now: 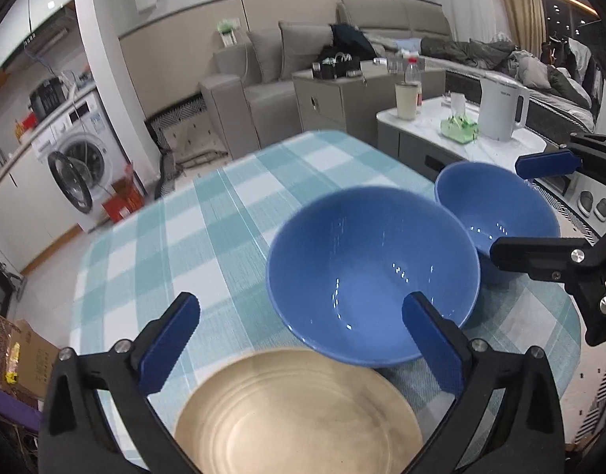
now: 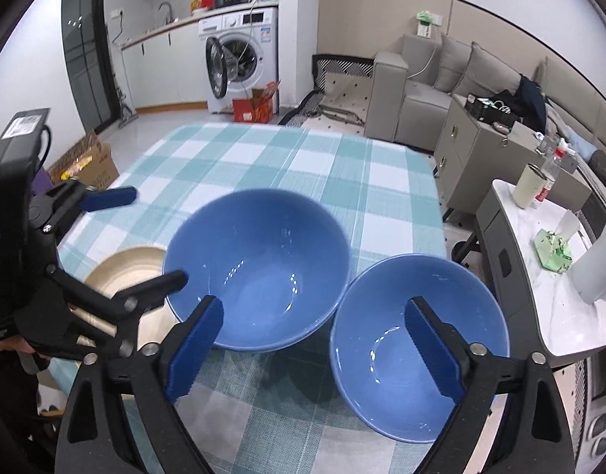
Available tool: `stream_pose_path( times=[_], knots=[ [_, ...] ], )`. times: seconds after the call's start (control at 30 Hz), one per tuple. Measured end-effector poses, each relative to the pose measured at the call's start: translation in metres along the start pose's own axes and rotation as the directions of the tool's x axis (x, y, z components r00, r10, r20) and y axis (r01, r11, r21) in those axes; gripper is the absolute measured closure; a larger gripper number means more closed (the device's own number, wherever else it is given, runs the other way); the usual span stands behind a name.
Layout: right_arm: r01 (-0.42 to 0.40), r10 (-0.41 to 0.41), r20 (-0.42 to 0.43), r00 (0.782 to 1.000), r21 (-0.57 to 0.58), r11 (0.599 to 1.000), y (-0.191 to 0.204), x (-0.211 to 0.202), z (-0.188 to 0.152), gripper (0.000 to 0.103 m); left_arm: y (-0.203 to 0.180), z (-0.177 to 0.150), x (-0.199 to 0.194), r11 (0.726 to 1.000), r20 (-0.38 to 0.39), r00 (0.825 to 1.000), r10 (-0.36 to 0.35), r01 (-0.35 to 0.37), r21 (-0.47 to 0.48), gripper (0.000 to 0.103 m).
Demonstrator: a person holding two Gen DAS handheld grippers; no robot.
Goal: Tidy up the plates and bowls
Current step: 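Lower the blue bowl onto the beige plates and open both grippers, then move both open grippers to the rim of another blue bowl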
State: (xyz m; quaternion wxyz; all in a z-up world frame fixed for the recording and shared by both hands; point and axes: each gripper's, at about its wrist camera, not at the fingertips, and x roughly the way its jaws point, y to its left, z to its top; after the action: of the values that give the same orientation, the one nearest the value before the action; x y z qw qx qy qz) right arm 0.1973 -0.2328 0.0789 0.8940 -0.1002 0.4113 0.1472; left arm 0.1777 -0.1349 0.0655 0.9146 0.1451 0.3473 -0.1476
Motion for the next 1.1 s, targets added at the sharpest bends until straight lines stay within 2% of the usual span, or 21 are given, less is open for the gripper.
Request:
stream_pose_path(
  times=[0.23,0.4,0.5,0.8,1.1],
  knots=[
    [-0.019,0.012,0.072,0.997,0.091,0.996,-0.018,-0.028,-0.005,0.005,-0.010,0.013,-0.013,0.999,0.031,1.000,-0.007,0.006,0.034,0.000],
    [0.051,-0.070,0.126,0.990,0.147,0.988,-0.031,-0.048,-0.014,0.003,-0.023,0.027,-0.016,0.997,0.046,0.998,-0.039,0.036,0.065,0.000],
    [0.067,-0.092,0.137,0.986,0.176,0.982,-0.040,-0.055,-0.020,0.003,-0.029,0.036,-0.012,0.995,0.048,0.997,-0.060,0.056,0.082,0.000],
    [0.121,-0.174,0.137,0.975,0.330,0.936,-0.080,-0.060,-0.046,0.003,-0.045,0.063,0.012,0.985,0.018,0.993,-0.119,0.116,0.130,0.000],
    [0.106,-0.153,0.091,0.984,0.397,0.912,-0.103,-0.036,-0.074,0.003,-0.067,0.078,0.041,0.970,-0.029,0.986,-0.164,0.166,0.175,0.000]
  ],
)
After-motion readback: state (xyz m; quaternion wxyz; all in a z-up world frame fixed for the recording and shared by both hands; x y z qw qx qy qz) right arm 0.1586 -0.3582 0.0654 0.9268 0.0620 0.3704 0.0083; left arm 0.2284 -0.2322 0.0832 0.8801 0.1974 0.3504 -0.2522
